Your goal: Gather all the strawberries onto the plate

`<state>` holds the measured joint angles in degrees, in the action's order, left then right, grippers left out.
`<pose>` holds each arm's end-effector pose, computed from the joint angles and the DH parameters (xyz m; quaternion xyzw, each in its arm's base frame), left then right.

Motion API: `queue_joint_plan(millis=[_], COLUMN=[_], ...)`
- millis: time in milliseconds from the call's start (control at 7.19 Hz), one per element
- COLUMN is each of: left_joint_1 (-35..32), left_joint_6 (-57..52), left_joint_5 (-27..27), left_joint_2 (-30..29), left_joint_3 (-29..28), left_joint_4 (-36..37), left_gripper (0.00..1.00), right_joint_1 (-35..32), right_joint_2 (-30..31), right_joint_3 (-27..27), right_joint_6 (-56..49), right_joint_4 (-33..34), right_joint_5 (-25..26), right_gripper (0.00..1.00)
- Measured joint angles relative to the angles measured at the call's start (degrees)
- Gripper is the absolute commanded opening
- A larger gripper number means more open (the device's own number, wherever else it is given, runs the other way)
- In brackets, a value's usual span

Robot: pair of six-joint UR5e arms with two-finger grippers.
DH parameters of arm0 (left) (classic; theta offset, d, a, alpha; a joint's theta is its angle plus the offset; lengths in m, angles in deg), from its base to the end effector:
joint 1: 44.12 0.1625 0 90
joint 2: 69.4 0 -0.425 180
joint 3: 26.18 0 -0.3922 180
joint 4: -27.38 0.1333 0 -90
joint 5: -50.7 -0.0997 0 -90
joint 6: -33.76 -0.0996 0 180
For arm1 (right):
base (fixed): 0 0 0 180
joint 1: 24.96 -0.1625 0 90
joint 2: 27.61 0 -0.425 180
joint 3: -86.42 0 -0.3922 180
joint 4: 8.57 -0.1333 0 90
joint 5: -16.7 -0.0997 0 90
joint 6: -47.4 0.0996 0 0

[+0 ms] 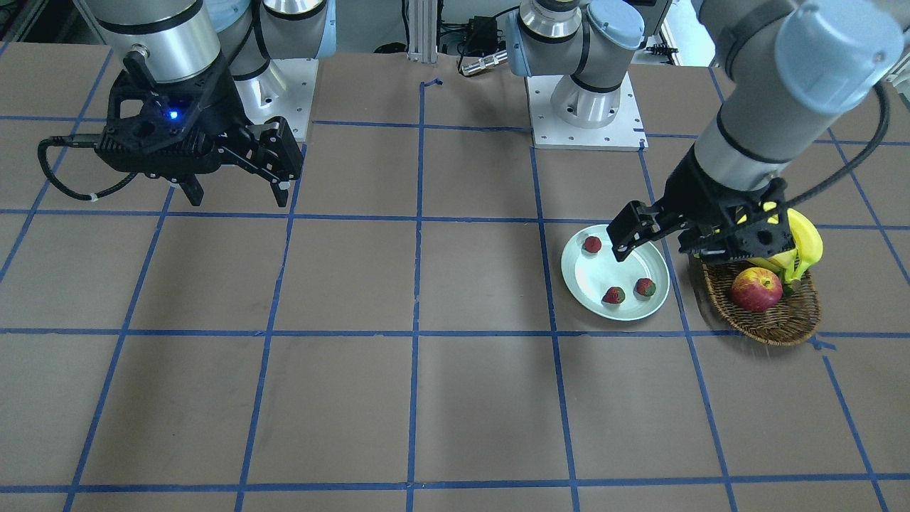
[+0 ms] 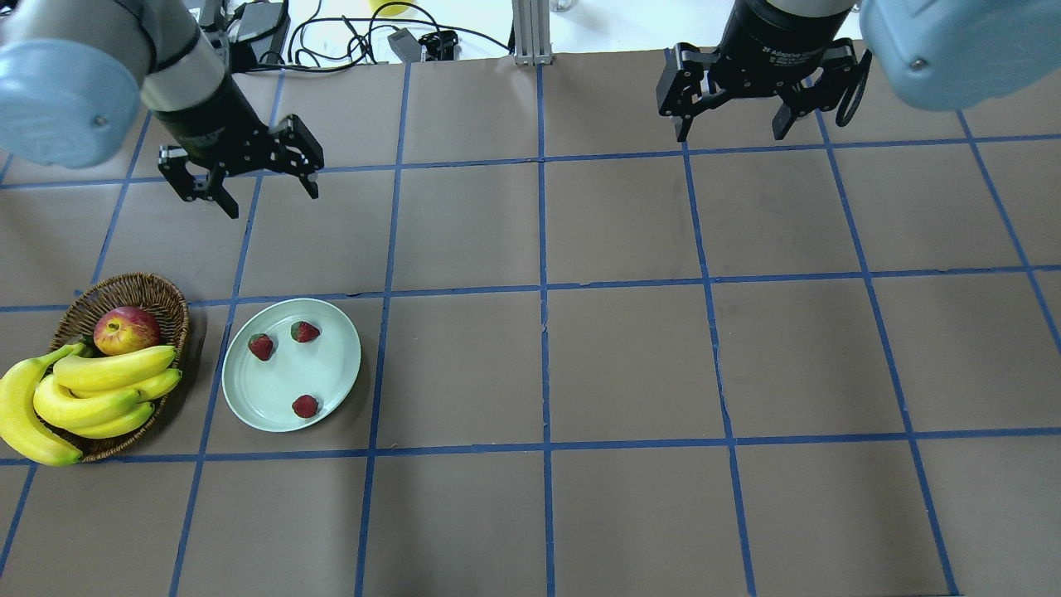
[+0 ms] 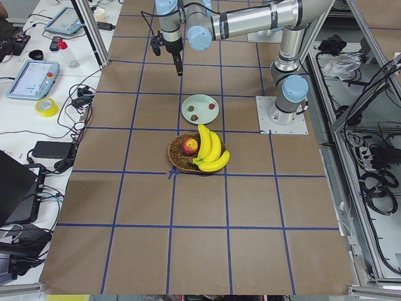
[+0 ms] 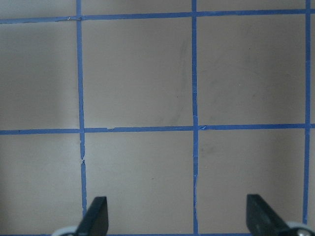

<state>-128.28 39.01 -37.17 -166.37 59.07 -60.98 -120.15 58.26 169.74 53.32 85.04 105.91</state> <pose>-0.0811 -0.5533 0.4686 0.0967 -0.9951 -0.0050 0.0186 0.1823 -0.5179 0.5155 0.0060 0.9985 -0.0528 0.0121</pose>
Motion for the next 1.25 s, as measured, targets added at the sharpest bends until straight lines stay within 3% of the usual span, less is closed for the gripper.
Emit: queue_joint_plan(millis=[278,1251], left_joint_1=[-2.4,-6.5], left_joint_6=[-2.5,-3.3], left_joint_5=[0.1,-2.5], left_joint_2=[3.6,7.2], left_joint_3=[-2.3,2.0], left_joint_4=[-3.9,-4.7], left_gripper=[1.00,1.00], right_joint_1=[0.0,0.0], right_joint_2=[0.0,0.0], right_joint_3=[0.0,0.0], right_joint_6=[0.0,0.0], right_joint_4=[0.0,-0.1], right_joint_5=[0.0,0.0], right_gripper=[1.00,1.00])
